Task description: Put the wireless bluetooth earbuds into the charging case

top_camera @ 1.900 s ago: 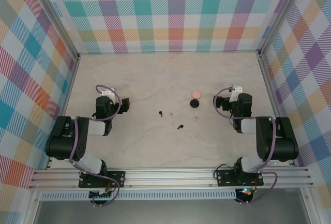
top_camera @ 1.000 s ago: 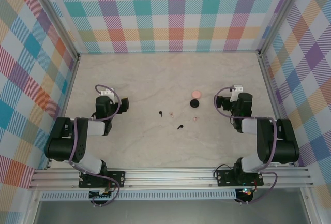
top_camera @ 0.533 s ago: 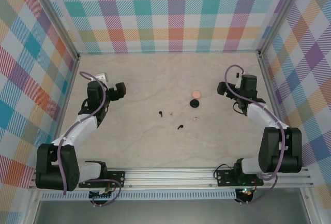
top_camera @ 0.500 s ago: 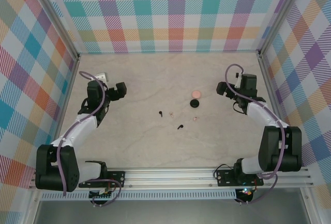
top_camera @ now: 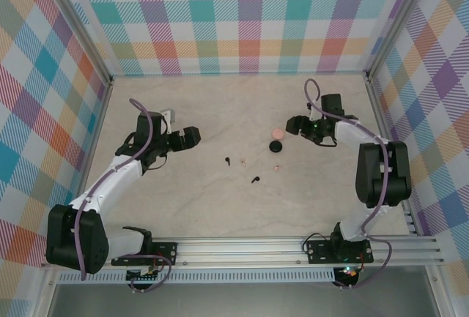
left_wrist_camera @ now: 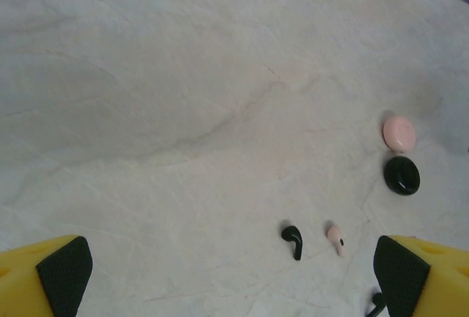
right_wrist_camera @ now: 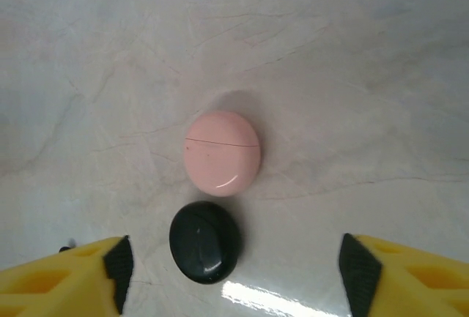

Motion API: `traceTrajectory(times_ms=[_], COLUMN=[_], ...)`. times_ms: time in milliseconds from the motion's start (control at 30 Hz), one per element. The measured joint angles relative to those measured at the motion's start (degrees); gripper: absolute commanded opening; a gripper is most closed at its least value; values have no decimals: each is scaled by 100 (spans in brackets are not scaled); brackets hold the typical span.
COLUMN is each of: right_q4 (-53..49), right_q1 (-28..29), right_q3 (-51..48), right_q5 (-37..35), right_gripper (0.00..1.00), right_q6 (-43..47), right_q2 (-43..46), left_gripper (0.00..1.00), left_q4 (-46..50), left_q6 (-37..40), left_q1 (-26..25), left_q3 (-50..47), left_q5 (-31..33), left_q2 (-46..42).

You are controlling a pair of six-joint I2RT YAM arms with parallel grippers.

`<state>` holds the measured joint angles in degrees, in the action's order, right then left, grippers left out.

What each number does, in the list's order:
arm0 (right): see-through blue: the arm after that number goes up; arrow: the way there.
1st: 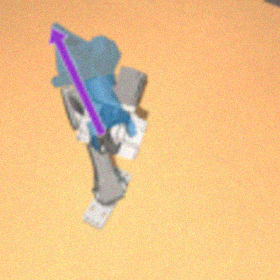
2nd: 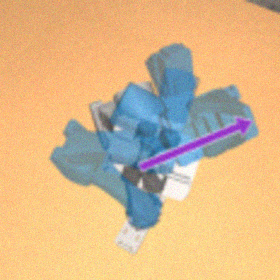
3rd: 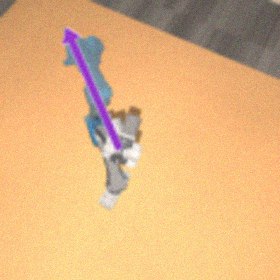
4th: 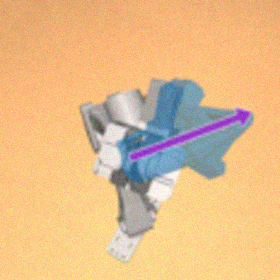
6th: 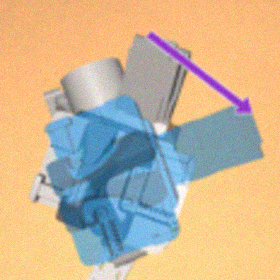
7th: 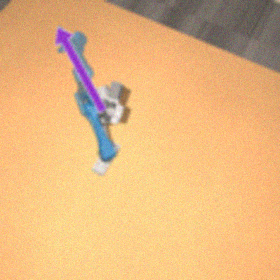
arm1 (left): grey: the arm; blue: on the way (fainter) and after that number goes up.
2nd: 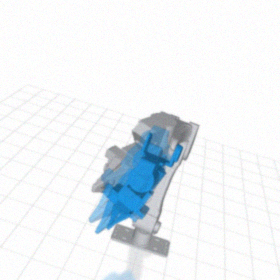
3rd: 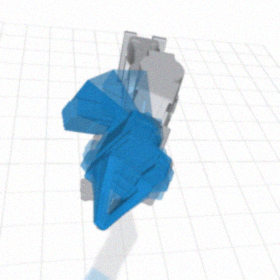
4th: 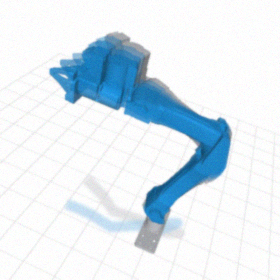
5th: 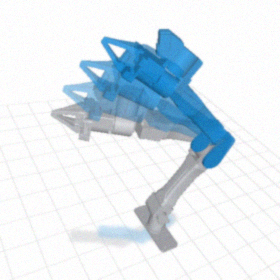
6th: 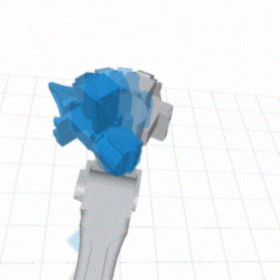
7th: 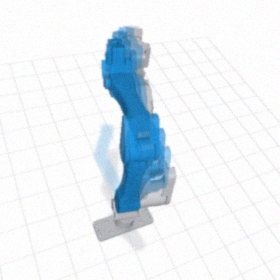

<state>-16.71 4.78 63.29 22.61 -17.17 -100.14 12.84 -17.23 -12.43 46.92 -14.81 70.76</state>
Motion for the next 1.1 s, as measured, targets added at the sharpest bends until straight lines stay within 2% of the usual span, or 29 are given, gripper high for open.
traceTrajectory(times_ms=[300,500,667,800,1100], right_q4=[-267,-337,-376,-400,-396], right_q1=[55,85,109,153,302], right_q3=[791,1067,1244,1287,1386], right_q5=[345,671,850,935,1005], right_gripper=[50,46,42,39,37], right_q6=[-122,-155,-186,-219,-385], right_q2=[-1060,-1432,-1644,-1735,-1797], left_gripper=[100,99,87,76,65], left_q4=[81,59,42,-42,-297], left_q6=[-83,-122,-131,-133,-236], left_q1=[-98,-138,-278,-426,-824], left_q3=[0,15,315,942,2487], left_q5=[-125,-293,-584,-846,-1294], left_q2=[116,391,1029,1803,3504])
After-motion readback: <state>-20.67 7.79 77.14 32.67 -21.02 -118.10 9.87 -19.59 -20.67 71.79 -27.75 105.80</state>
